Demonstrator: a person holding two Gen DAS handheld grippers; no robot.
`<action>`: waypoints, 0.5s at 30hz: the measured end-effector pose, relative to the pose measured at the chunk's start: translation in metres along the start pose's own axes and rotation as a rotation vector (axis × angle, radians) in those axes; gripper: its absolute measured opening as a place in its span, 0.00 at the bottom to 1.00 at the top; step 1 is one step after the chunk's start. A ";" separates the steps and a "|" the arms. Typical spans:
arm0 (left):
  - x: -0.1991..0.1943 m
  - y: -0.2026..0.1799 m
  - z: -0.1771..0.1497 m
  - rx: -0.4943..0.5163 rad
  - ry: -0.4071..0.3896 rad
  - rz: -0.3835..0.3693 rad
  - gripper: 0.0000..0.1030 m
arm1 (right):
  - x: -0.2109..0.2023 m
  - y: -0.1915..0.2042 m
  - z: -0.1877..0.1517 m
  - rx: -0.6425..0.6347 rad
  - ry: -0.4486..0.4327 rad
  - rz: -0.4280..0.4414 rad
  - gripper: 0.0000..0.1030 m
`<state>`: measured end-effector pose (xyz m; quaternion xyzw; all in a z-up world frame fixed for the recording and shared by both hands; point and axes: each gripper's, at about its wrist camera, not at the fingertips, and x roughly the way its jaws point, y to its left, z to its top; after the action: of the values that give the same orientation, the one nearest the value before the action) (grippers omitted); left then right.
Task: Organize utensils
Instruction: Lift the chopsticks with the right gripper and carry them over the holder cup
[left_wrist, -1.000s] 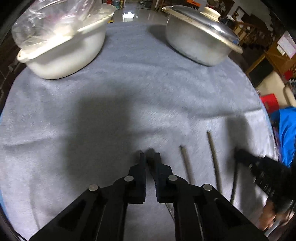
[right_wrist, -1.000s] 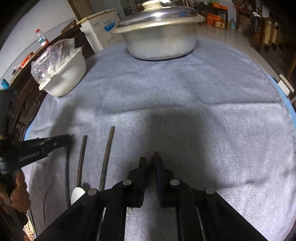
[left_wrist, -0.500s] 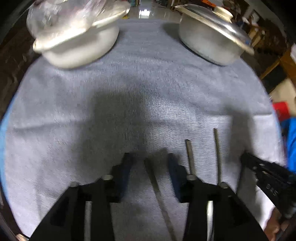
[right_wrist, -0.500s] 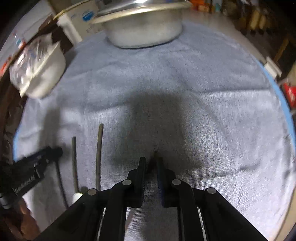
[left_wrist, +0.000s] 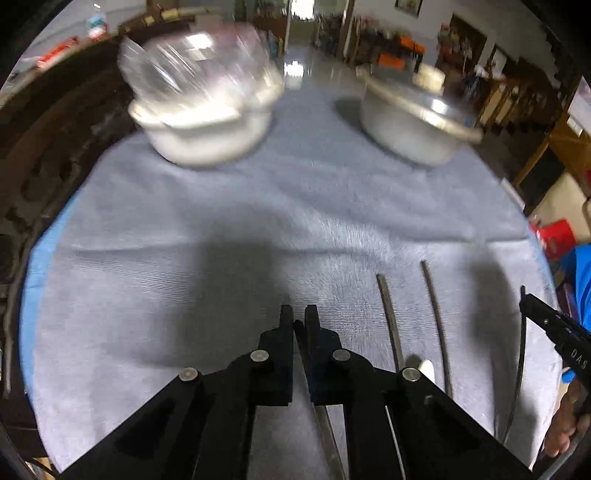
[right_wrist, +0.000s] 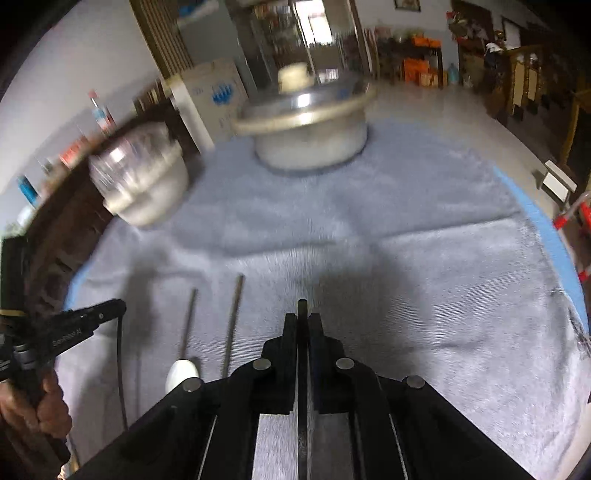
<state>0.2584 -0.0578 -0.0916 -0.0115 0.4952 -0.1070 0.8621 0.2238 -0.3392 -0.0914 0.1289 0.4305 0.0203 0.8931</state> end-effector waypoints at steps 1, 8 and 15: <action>-0.019 0.005 -0.004 -0.010 -0.040 0.002 0.05 | -0.009 -0.001 -0.001 0.006 -0.028 0.013 0.06; -0.110 0.021 -0.028 -0.062 -0.253 0.005 0.05 | -0.094 -0.024 -0.029 0.083 -0.242 0.025 0.06; -0.197 0.020 -0.080 -0.089 -0.467 0.016 0.05 | -0.173 -0.035 -0.073 0.152 -0.440 -0.063 0.06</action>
<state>0.0976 0.0075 0.0328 -0.0701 0.2865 -0.0730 0.9527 0.0563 -0.3829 -0.0115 0.1833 0.2294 -0.0688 0.9534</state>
